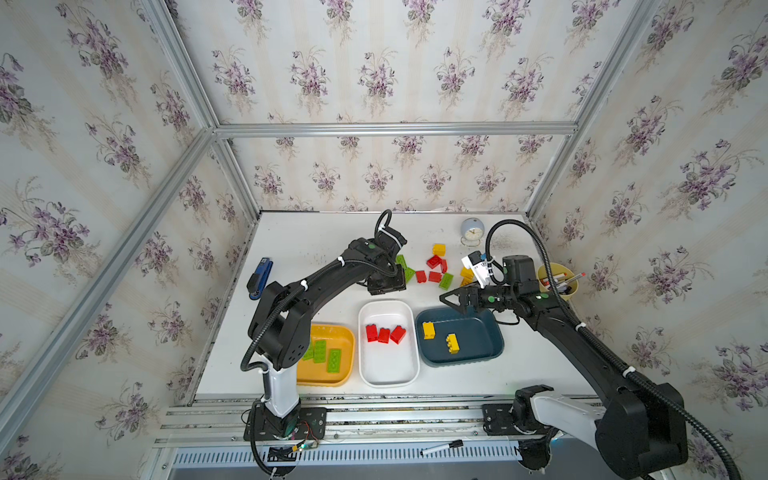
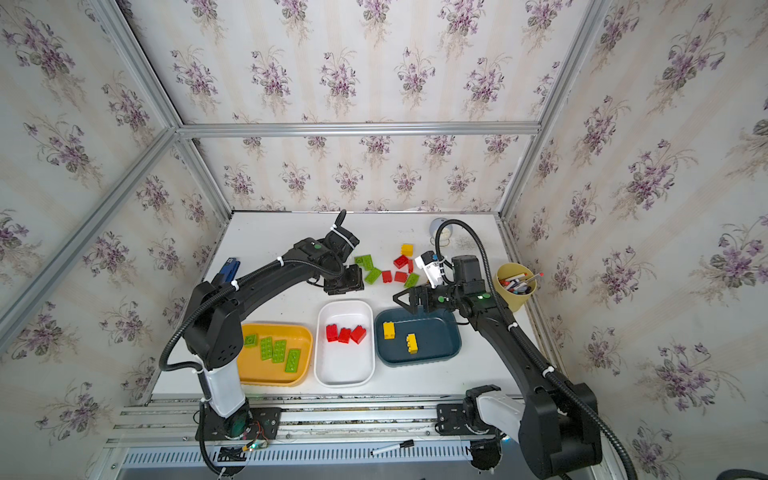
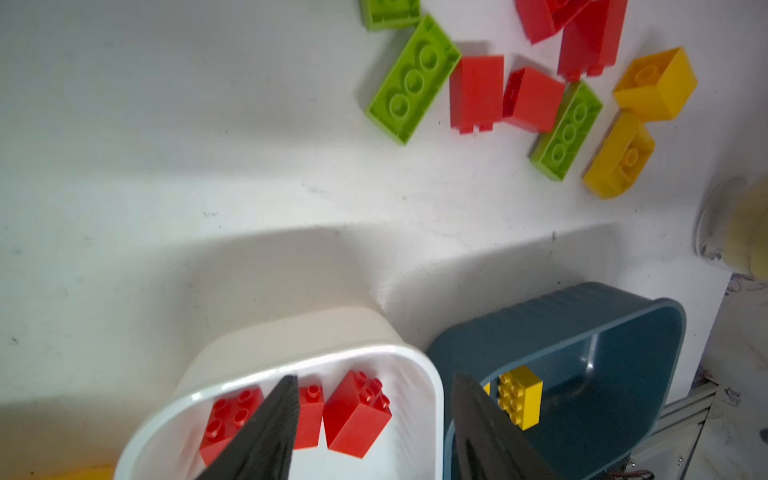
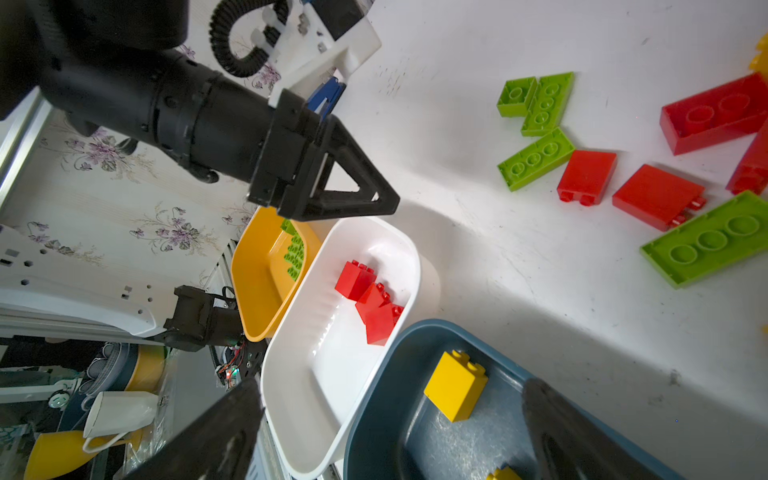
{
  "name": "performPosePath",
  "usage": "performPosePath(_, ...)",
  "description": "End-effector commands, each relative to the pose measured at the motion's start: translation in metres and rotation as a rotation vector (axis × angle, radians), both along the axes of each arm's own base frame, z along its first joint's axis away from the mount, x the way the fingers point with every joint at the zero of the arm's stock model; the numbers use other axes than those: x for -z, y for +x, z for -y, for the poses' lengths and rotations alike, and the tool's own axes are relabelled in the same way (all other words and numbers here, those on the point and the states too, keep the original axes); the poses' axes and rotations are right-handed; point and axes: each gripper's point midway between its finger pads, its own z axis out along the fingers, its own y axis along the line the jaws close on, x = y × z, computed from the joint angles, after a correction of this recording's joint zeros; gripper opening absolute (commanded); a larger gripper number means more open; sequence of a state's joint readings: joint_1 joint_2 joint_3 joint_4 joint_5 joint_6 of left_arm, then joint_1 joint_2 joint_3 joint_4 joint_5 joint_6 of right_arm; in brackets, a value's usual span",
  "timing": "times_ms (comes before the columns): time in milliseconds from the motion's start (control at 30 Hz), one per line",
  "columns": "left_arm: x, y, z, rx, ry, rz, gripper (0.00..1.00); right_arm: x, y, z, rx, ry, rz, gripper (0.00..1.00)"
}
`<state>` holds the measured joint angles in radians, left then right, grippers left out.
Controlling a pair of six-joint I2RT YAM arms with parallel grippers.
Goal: Sort the legos into containers by color
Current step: 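Move the left gripper back over the lime-green bricks in the pile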
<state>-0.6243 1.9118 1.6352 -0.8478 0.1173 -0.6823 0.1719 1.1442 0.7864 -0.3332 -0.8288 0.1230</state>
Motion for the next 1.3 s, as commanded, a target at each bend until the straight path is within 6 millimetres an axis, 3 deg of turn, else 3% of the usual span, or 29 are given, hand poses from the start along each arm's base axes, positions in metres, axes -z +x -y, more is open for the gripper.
performPosePath(0,-0.005,0.016,-0.01,0.015,0.029,0.029,0.66,-0.008,0.007,0.0,0.006,-0.004,0.027,1.0)
performPosePath(100,-0.01,0.034,-0.018,0.019,0.027,0.058,0.8,-0.009,0.009,0.0,0.011,-0.012,0.025,1.0)
performPosePath(167,-0.013,0.044,-0.022,0.026,0.029,0.078,0.82,-0.01,0.012,0.0,0.013,-0.015,0.026,1.0)
performPosePath(367,-0.002,0.076,-0.026,-0.013,0.052,0.09,0.79,-0.012,0.015,0.0,0.021,-0.028,0.021,1.0)
performPosePath(733,0.038,0.12,0.001,-0.011,0.051,0.062,0.73,-0.012,0.016,0.002,0.036,-0.052,0.011,1.0)
performPosePath(867,0.049,0.132,0.006,-0.019,0.058,0.065,0.71,-0.011,0.017,0.002,0.041,-0.052,0.008,1.0)
performPosePath(1267,0.073,0.149,-0.01,-0.019,0.19,0.102,0.68,-0.009,0.019,0.001,0.038,-0.052,0.001,1.0)
